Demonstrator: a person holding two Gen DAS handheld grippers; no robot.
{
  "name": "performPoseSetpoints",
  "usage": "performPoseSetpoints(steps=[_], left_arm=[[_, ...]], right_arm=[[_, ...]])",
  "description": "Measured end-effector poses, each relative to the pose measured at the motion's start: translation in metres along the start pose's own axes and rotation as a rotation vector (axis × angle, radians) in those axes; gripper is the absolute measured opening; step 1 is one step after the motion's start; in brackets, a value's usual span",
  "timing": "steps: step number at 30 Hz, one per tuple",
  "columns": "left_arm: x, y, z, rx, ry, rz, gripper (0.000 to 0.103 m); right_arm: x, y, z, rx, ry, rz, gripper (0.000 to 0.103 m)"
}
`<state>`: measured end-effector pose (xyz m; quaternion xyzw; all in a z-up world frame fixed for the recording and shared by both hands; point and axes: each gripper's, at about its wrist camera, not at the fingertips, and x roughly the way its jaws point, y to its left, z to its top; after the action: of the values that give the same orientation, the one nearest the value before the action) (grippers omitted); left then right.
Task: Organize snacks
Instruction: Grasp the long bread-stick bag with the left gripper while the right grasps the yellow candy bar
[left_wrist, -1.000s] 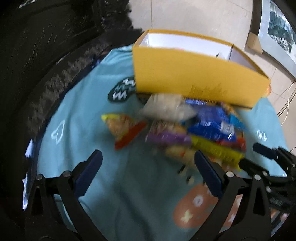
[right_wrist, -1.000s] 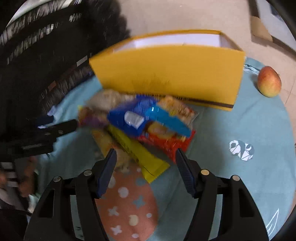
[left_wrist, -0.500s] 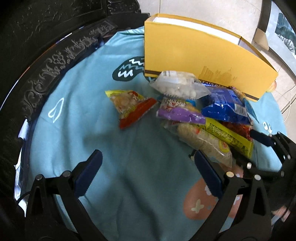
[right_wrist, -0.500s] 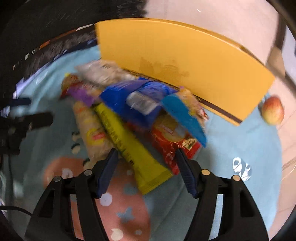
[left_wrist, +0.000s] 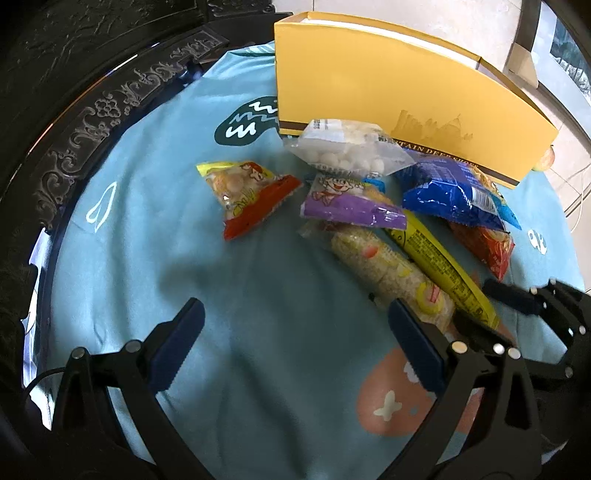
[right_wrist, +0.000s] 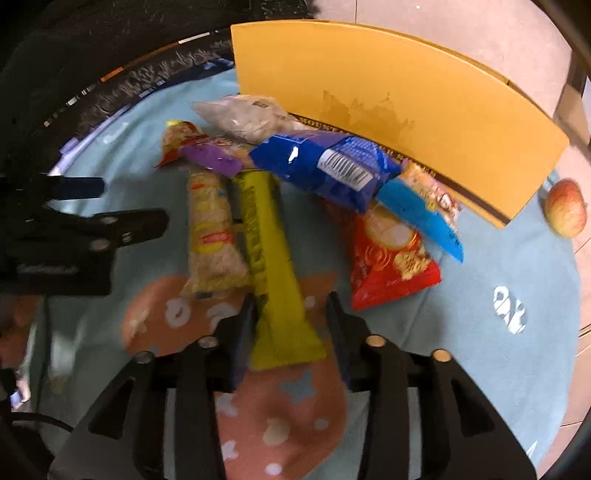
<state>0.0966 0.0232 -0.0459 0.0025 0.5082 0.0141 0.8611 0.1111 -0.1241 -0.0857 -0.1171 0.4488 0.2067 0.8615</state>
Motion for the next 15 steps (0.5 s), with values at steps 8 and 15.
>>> performPoseSetpoints(steps=[8, 15], left_arm=[[0.001, 0.009, 0.000, -0.036, 0.027, -0.005, 0.101], [0.004, -0.001, 0.001, -0.046, 0.058, -0.020, 0.101]], right_arm=[[0.004, 0.000, 0.006, 0.012, -0.010, 0.004, 0.029], [-0.028, -0.038, -0.020, 0.197, -0.033, 0.118, 0.024]])
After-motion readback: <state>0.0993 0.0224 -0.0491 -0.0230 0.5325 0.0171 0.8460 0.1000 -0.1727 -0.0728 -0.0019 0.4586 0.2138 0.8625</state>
